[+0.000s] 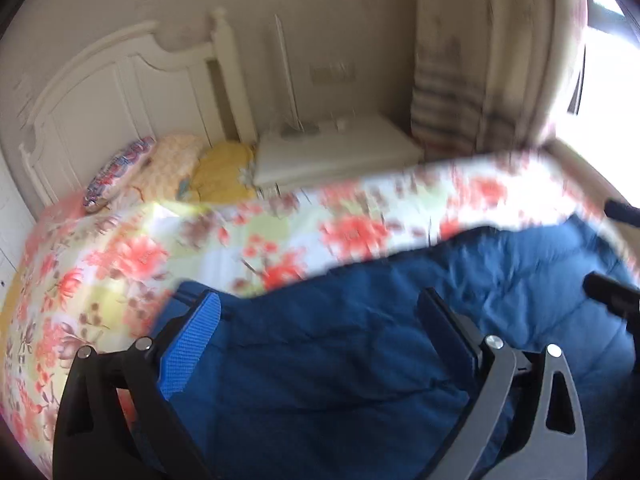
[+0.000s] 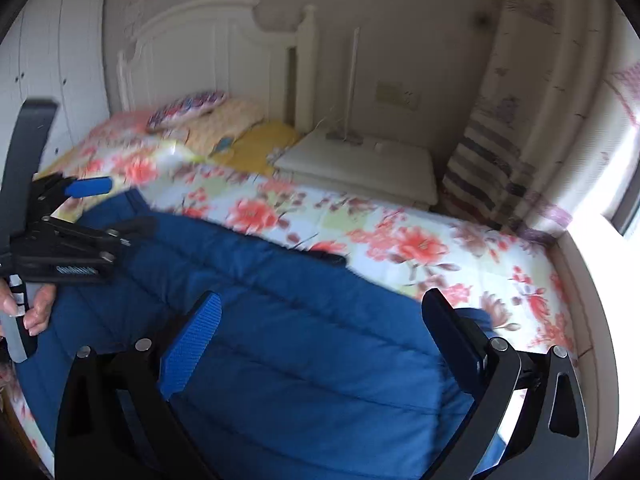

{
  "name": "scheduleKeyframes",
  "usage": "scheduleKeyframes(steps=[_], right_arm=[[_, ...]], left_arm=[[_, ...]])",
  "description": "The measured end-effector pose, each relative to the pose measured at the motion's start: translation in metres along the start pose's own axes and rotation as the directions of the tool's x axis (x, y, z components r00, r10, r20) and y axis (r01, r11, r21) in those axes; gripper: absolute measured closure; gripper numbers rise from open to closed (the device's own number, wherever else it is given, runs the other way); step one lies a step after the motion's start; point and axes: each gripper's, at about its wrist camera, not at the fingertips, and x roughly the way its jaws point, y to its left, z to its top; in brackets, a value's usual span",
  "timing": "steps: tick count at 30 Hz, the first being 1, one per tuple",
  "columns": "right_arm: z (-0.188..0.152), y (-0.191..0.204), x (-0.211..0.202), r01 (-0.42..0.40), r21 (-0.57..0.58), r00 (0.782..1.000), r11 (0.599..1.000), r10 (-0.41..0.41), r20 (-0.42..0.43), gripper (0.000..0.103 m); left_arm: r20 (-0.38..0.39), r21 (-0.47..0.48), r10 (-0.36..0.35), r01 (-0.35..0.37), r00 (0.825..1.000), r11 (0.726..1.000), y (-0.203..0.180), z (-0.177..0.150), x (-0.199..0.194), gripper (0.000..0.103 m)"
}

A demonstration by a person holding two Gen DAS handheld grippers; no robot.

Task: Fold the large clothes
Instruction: 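Move both grippers to the folded edge of the jacket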

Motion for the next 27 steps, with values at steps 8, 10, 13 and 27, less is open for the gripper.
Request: scheduleKeyframes(steps=[8, 10, 13, 27], right_arm=[[-0.026, -0.007, 0.070, -0.078, 0.078, 0.975, 0.994, 0.092, -0.201, 0.005], [-0.028, -0.008, 0.067, -0.079, 0.081, 0.977, 0.994, 0.093, -0.194, 0.005], [-0.031, -0.009, 0.061, -0.071, 0.081, 0.979, 0.994, 0.085, -0.188, 0.005], [-0.033, -0.011, 0.065, -0.074, 0.093, 0.977, 0.993, 0.091, -0.193, 0.004]], left_arm=[[-0.155, -0.043, -0.048, 0.042, 0.987, 0.998, 0.001, -0.028, 0.057, 0.002], [-0.149, -0.059, -0.061, 0.053, 0.987, 0.997, 0.003, -0.031, 0.057, 0.002], [-0.138, -0.061, -0.053, 0.045, 0.989, 0.997, 0.002, -0.032, 0.055, 0.002], [-0.129, -0.085, -0.069, 0.058, 0.989, 0.995, 0.007, -0.033, 0.056, 0.002]])
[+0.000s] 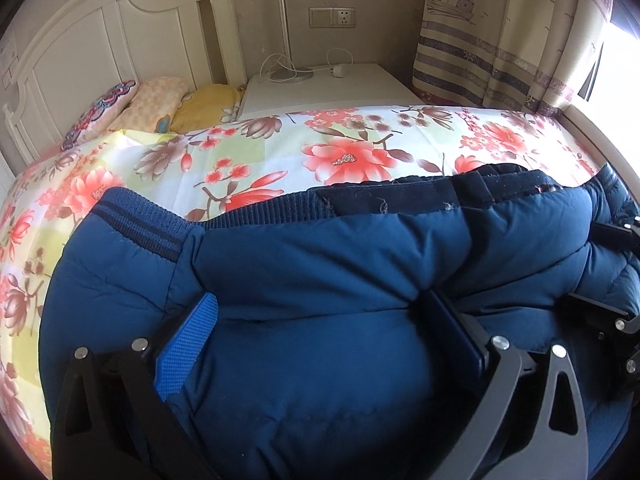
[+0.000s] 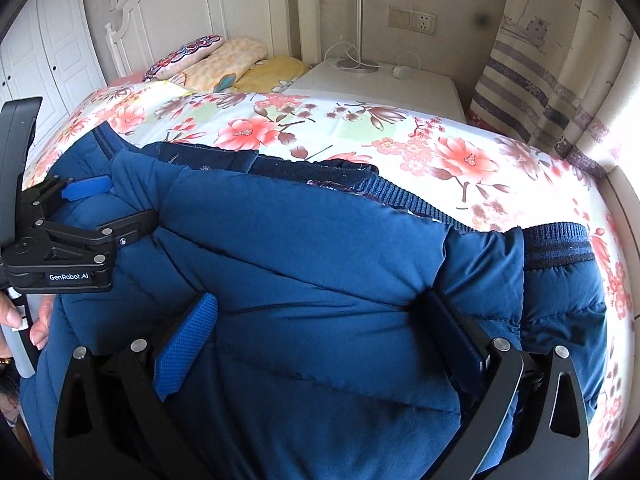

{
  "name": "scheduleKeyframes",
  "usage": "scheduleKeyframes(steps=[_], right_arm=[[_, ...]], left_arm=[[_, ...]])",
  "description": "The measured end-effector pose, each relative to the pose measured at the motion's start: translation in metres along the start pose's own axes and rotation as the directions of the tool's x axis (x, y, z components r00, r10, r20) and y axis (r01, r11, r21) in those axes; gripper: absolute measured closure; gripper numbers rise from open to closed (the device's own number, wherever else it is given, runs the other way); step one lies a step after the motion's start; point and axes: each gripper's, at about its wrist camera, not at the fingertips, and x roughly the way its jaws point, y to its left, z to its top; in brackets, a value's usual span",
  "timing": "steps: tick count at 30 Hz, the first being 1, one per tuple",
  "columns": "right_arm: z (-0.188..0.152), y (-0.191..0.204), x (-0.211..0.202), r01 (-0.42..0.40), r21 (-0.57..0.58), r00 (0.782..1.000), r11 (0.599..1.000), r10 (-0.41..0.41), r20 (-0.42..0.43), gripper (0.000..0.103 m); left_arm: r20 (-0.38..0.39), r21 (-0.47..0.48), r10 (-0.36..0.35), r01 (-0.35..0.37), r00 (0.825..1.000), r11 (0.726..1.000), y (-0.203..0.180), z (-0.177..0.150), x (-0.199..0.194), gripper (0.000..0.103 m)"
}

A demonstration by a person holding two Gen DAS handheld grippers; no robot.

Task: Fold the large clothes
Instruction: 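Move both grippers to the folded edge of the jacket, then grasp the folded jacket with both grippers and fold it over again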

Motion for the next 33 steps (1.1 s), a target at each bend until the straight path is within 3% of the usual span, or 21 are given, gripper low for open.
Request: scheduleKeyframes(steps=[8, 11, 13, 15, 18, 22, 24, 26, 29, 30, 31, 32, 33], right_arm=[[0.001, 0.004, -0.003, 0.037, -0.020, 0.999, 0.999, -0.037, -0.008, 0.005], [-0.002, 0.002, -0.015, 0.057, -0.023, 0.998, 0.998, -0.057, -0.019, 0.005], [-0.012, -0.009, -0.045, 0.045, 0.027, 0.999, 0.999, -0.045, 0.008, 0.005], [-0.041, -0.028, -0.089, -0.054, 0.057, 0.994, 0.997, 0.049, 0.096, 0.005], [-0.104, -0.061, -0.137, -0.072, 0.087, 0.985, 0.994, 0.057, 0.162, 0.005], [-0.198, -0.097, -0.169, -0.172, 0.170, 0.970, 0.970, 0.137, 0.203, 0.005], [-0.236, -0.104, -0.172, -0.223, 0.210, 0.961, 0.952, 0.179, 0.209, 0.012], [-0.254, -0.103, -0.171, -0.219, 0.221, 0.961, 0.950, 0.171, 0.215, 0.018], [-0.258, -0.105, -0.161, -0.280, 0.262, 0.945, 0.924, 0.217, 0.245, 0.024], [-0.255, -0.102, -0.157, -0.294, 0.260, 0.940, 0.920, 0.229, 0.252, 0.030], [-0.253, -0.100, -0.157, -0.298, 0.250, 0.937, 0.921, 0.233, 0.258, 0.038], [-0.250, -0.095, -0.159, -0.294, 0.237, 0.936, 0.926, 0.229, 0.268, 0.044], [-0.249, -0.089, -0.162, -0.269, 0.223, 0.942, 0.937, 0.208, 0.265, 0.054]], left_arm=[[-0.006, 0.000, 0.050, -0.050, 0.999, 0.999, 0.000, -0.002, -0.009, 0.002], [-0.028, -0.019, 0.030, -0.031, 0.999, 0.999, 0.015, -0.004, -0.027, 0.003], [0.028, -0.062, -0.009, 0.011, 1.000, 0.998, 0.035, -0.013, -0.062, 0.003], [0.100, -0.102, -0.089, 0.100, 0.991, 0.990, 0.067, -0.037, -0.104, 0.003], [0.144, -0.145, -0.135, 0.155, 0.980, 0.977, 0.114, -0.089, -0.145, 0.003], [0.139, -0.236, -0.203, 0.232, 0.969, 0.944, 0.163, -0.168, -0.164, 0.003], [0.126, -0.262, -0.236, 0.262, 0.963, 0.929, 0.172, -0.194, -0.163, 0.003], [0.110, -0.265, -0.255, 0.275, 0.961, 0.924, 0.171, -0.212, -0.154, 0.003], [0.142, -0.295, -0.296, 0.326, 0.945, 0.898, 0.166, -0.215, -0.146, 0.003], [0.160, -0.308, -0.295, 0.332, 0.942, 0.892, 0.163, -0.212, -0.146, 0.008], [0.170, -0.316, -0.300, 0.341, 0.938, 0.885, 0.160, -0.211, -0.147, 0.022], [0.174, -0.325, -0.299, 0.341, 0.938, 0.882, 0.155, -0.209, -0.148, 0.029], [0.175, -0.315, -0.272, 0.315, 0.946, 0.895, 0.149, -0.209, -0.152, 0.044]])
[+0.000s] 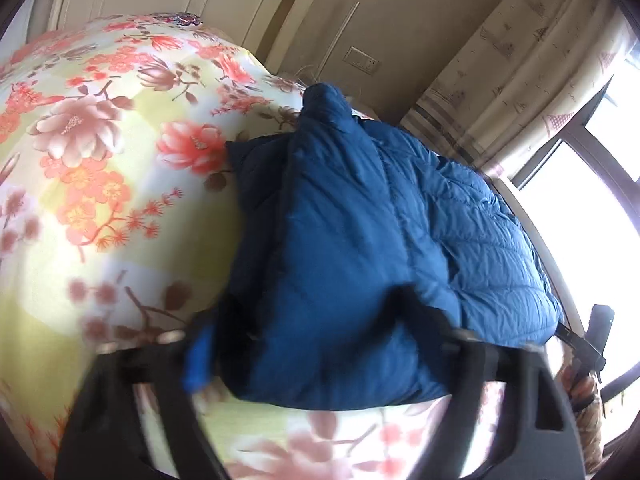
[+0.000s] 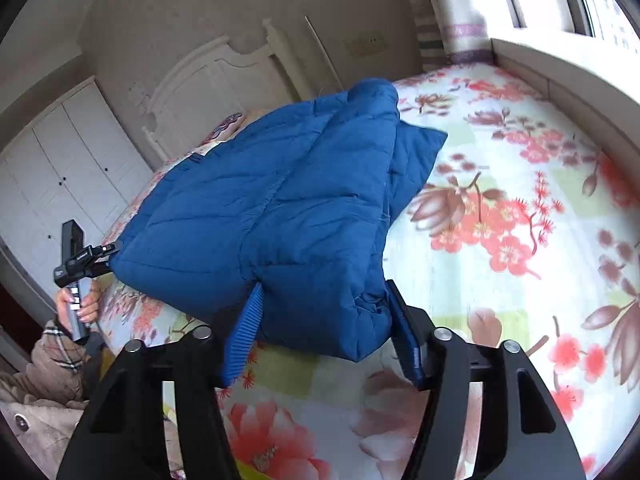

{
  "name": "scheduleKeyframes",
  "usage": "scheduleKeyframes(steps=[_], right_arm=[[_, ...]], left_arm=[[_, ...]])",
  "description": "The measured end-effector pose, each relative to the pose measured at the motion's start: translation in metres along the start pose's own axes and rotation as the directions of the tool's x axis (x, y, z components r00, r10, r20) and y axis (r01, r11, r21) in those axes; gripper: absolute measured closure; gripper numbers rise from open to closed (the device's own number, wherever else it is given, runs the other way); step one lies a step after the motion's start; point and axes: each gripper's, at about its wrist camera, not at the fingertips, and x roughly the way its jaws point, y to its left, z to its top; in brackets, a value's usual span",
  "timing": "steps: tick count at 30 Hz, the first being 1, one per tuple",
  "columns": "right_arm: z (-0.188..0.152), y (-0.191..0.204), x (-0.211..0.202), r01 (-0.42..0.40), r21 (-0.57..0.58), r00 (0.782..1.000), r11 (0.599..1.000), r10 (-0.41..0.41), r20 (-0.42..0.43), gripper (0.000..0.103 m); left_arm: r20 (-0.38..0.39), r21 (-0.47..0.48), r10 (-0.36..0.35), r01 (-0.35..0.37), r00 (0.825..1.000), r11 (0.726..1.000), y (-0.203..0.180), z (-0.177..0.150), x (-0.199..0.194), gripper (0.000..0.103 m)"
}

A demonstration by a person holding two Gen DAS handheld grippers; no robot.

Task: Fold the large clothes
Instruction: 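Grasp the folded jacket with both grippers and fold it over again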

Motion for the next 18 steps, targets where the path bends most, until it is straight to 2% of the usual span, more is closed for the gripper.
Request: scheduleKeyframes(steps=[1, 2, 4, 6, 9, 11, 13, 14, 15, 16, 17, 18], right_arm=[[0.000, 0.005, -0.002, 0.005, -0.023, 1.000, 1.000, -0.005, -0.001, 0.059], [-0.001, 0.012, -0.006, 0.031, -0.054, 0.999, 0.998, -0.030, 0.011, 0.064], [-0.006, 0.020, -0.013, 0.058, -0.071, 0.998, 0.996, -0.057, 0.015, 0.067], [-0.011, 0.019, -0.019, 0.040, -0.051, 0.999, 0.998, -0.039, 0.013, 0.068], [-0.021, 0.020, -0.031, 0.003, -0.050, 1.000, 0.999, -0.003, -0.008, 0.068], [-0.030, 0.022, -0.038, -0.032, -0.056, 0.999, 0.998, 0.029, -0.045, 0.067], [-0.037, 0.025, -0.047, -0.059, -0.075, 0.994, 0.995, 0.052, -0.092, 0.061], [-0.036, 0.029, -0.053, -0.038, -0.106, 0.993, 0.994, 0.026, -0.117, 0.060], [-0.033, 0.032, -0.060, 0.018, -0.136, 0.994, 0.990, -0.033, -0.107, 0.050], [-0.027, 0.035, -0.068, 0.081, -0.160, 0.993, 0.984, -0.094, -0.076, 0.035], [-0.018, 0.040, -0.076, 0.146, -0.169, 0.988, 0.975, -0.153, -0.031, 0.017], [-0.007, 0.047, -0.083, 0.181, -0.170, 0.983, 0.969, -0.181, 0.016, 0.014]], left_arm=[[0.008, 0.024, 0.019, -0.019, 1.000, 1.000, -0.006, -0.002, -0.002, 0.056], [0.026, 0.060, 0.051, -0.052, 0.998, 0.997, -0.015, -0.007, -0.008, 0.061], [0.035, 0.074, 0.050, -0.052, 0.998, 0.996, -0.018, -0.016, -0.017, 0.070], [0.034, 0.062, 0.023, -0.025, 0.999, 0.998, -0.014, -0.028, -0.030, 0.072], [0.026, 0.067, 0.021, -0.023, 0.999, 0.997, -0.013, -0.046, -0.050, 0.072], [0.009, 0.069, 0.026, -0.027, 1.000, 0.997, -0.010, -0.055, -0.058, 0.069], [0.010, 0.073, 0.074, -0.075, 0.997, 0.995, -0.010, -0.061, -0.069, 0.054], [0.022, 0.081, 0.119, -0.120, 0.993, 0.989, -0.012, -0.063, -0.077, 0.047], [0.040, 0.089, 0.162, -0.165, 0.986, 0.982, -0.013, -0.063, -0.083, 0.026], [0.095, 0.104, 0.246, -0.255, 0.965, 0.961, -0.018, -0.061, -0.094, 0.007], [0.180, 0.115, 0.329, -0.352, 0.927, 0.929, -0.027, -0.058, -0.105, 0.002], [0.268, 0.127, 0.385, -0.428, 0.883, 0.895, -0.041, -0.054, -0.114, 0.002]])
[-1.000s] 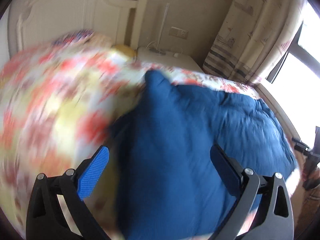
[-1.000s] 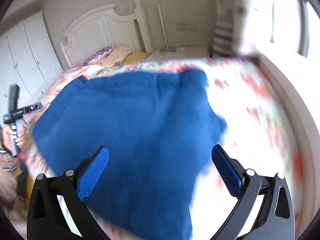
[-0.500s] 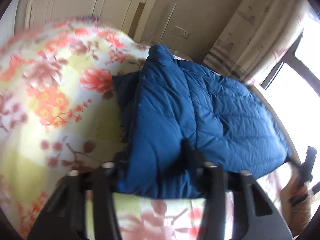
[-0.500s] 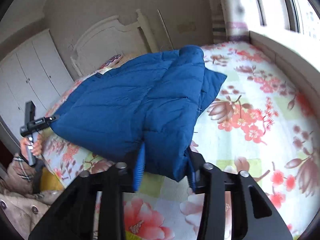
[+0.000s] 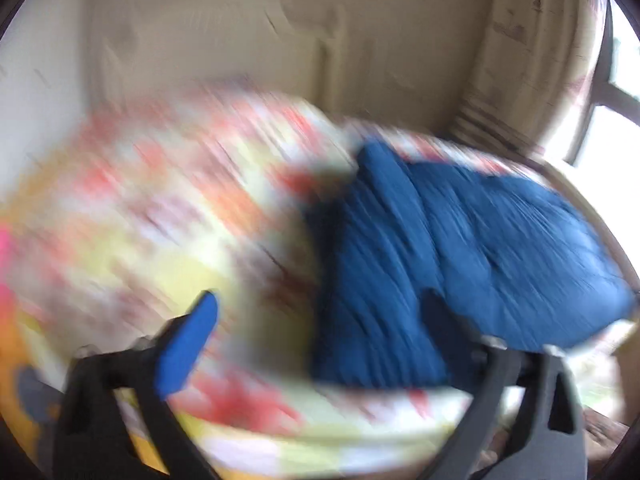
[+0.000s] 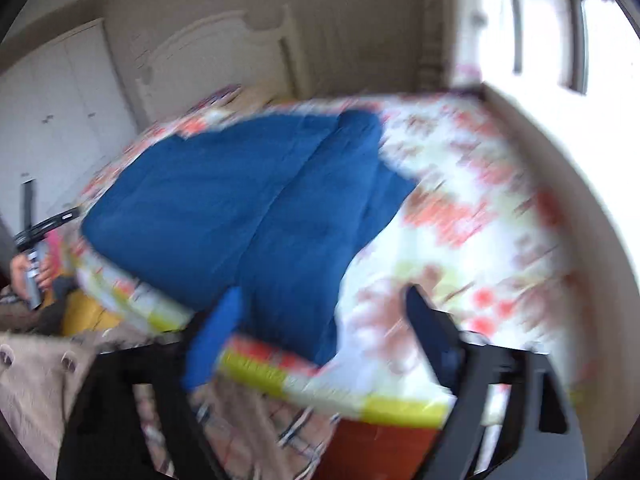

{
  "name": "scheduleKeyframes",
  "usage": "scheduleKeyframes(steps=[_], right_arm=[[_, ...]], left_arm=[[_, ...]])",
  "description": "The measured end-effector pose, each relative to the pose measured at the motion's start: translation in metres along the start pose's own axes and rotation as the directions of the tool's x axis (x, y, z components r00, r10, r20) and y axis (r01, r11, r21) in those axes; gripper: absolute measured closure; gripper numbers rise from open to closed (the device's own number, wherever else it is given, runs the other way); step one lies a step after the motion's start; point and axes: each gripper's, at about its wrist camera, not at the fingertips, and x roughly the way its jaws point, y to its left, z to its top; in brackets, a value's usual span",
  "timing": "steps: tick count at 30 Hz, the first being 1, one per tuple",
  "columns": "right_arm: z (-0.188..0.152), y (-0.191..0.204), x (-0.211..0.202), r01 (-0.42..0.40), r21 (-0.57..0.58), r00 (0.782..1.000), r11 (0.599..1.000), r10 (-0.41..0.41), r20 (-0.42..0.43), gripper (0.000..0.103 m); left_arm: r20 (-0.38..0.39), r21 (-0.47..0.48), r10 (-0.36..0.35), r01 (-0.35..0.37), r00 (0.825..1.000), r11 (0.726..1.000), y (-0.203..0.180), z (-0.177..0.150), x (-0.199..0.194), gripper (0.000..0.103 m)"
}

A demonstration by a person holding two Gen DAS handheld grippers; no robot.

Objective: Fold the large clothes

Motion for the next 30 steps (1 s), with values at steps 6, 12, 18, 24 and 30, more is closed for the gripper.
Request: scheduleKeyframes(steps=[6, 12, 18, 24, 30], right_arm=[[0.069, 0.096, 0.012, 0.022, -0.193, 0.982, 0.981, 0.015, 0.186, 0.017], [0.102, 0.196, 0.109, 0.099, -0.406, 0.991, 0.908, -0.053, 0.123, 0.023], [0.082, 0.179, 0.190, 0.020, -0.343, 0.996, 0.939, -0.047, -0.073, 0.018], [0.079, 0.184, 0.198, 0.023, -0.354, 0.997, 0.935, -0.046, -0.057, 0.015], [0.084, 0.171, 0.186, -0.029, -0.319, 0.992, 0.947, -0.013, -0.129, 0.013]], left_arm=[[0.089, 0.153, -0.058, 0.044, 0.994, 0.987, -0.095, 0.059, 0.001, 0.002], [-0.073, 0.274, -0.085, 0.101, 0.994, 0.956, -0.200, 0.080, 0.092, 0.002], [-0.132, 0.324, -0.039, 0.081, 0.990, 0.943, -0.221, 0.038, 0.154, 0.002], [-0.137, 0.305, -0.057, 0.097, 0.989, 0.947, -0.215, 0.035, 0.154, 0.002], [-0.240, 0.257, -0.151, 0.213, 0.959, 0.943, -0.203, 0.054, 0.147, 0.002]])
